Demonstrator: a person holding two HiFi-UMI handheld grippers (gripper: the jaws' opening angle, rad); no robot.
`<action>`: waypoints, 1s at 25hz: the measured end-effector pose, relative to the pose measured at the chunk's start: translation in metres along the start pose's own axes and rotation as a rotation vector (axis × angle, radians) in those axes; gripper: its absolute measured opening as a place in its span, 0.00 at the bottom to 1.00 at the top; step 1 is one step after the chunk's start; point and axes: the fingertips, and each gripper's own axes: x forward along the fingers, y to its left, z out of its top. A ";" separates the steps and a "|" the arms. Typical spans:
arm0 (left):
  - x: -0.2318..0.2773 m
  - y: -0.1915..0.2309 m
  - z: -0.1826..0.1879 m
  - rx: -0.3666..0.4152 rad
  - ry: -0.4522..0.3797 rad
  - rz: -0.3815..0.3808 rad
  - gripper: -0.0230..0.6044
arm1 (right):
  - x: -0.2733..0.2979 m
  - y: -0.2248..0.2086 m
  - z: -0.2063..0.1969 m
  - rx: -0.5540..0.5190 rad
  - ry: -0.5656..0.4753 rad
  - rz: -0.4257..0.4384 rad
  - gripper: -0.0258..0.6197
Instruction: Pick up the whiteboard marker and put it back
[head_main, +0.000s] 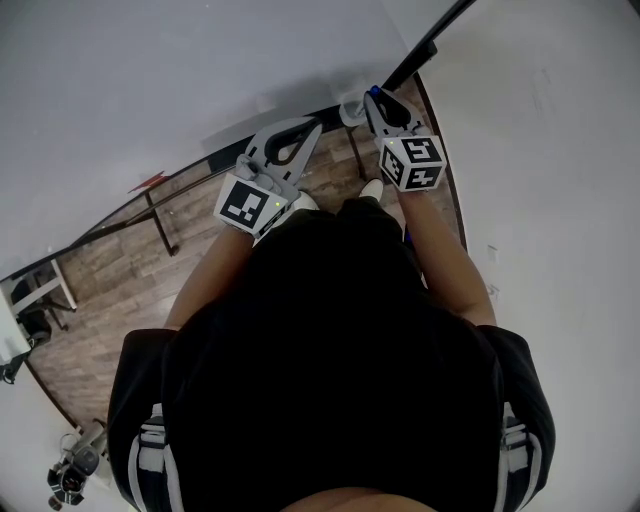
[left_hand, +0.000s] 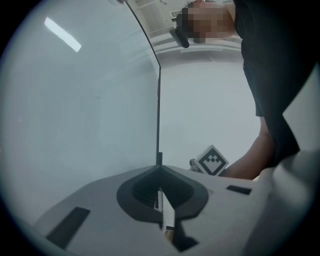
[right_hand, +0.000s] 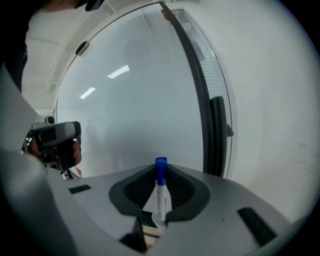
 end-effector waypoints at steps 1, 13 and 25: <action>0.001 0.001 0.001 0.004 -0.002 0.003 0.04 | -0.002 0.002 0.006 -0.005 -0.009 0.007 0.14; -0.004 0.004 0.010 0.021 0.048 0.029 0.04 | -0.040 0.031 0.063 0.009 -0.087 0.139 0.14; -0.009 -0.004 0.038 0.011 0.005 -0.015 0.04 | -0.079 0.072 0.090 -0.109 -0.105 0.240 0.14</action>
